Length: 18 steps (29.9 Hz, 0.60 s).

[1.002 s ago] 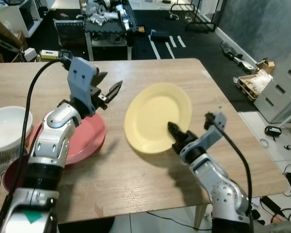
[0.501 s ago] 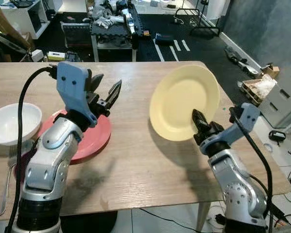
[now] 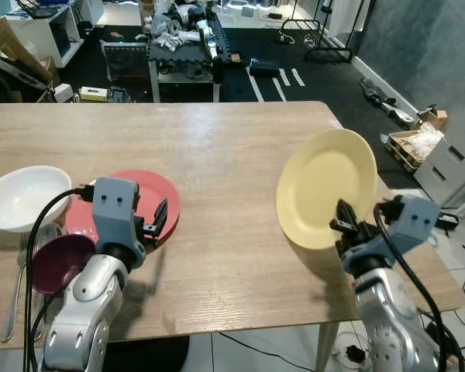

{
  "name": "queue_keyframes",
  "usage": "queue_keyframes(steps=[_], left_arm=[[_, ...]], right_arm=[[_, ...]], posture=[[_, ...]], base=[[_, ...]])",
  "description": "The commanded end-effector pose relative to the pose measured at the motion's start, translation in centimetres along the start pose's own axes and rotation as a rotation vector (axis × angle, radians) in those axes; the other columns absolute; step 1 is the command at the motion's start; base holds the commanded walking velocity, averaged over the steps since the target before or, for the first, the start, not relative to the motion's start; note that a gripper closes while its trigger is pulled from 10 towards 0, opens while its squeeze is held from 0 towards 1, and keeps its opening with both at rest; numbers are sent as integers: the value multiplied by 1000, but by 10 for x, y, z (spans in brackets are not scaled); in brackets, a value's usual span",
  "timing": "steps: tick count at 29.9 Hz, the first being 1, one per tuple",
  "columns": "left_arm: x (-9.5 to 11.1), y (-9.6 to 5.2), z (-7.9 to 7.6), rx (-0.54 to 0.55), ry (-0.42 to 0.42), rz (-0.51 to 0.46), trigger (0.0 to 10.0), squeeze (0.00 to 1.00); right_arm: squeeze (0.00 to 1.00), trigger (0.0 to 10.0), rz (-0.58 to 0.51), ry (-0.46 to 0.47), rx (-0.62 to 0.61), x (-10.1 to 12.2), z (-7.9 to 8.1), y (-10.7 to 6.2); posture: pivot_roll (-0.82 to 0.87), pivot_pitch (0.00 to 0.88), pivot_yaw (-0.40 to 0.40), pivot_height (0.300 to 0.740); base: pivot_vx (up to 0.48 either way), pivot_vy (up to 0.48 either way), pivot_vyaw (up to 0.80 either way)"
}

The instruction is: Setting the table

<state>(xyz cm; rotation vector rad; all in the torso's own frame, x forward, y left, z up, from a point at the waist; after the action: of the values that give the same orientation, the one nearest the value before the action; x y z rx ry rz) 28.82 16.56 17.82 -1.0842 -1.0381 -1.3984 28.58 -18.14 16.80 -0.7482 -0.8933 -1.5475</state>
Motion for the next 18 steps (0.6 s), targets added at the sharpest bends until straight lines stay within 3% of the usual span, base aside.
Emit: queue_keyframes(steps=[1, 10, 14, 18], left_arm=[[-6, -2, 2, 24, 24, 23, 10000, 0], [-5, 4, 1, 28, 86, 10, 10000, 0], [-1, 10, 1, 27, 82, -7, 10000, 0], [2, 14, 0, 23, 87, -23, 10000, 0]], right_arm=[[0, 10000, 23, -11, -18, -7, -5, -6], [0, 10000, 22, 132, -61, -14, -8, -4], [0, 10000, 13, 133, -60, -13, -8, 0], [0, 10000, 5, 141, -56, -12, -9, 0]], posture=[[-20, 0, 47, 740], [-22, 0, 57, 740], [-23, 0, 61, 740], [-28, 0, 65, 740]], base=[[0, 0, 0], [0, 0, 0], [0, 0, 0], [0, 0, -781]])
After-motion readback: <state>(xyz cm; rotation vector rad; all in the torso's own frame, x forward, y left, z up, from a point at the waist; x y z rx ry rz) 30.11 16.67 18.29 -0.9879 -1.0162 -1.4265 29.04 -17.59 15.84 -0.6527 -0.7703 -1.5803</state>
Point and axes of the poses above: a point about 5 cm out from each wrist's last joint towards the gripper, its own y axis pointing out of the wrist towards the gripper, its own x axis along the axis of the wrist's last joint, z = x × y, the point moved 1 cm from there along y, pointing out of the wrist towards the gripper, and after that the axes turned 11 degrees about y, right-handed, at the moved point
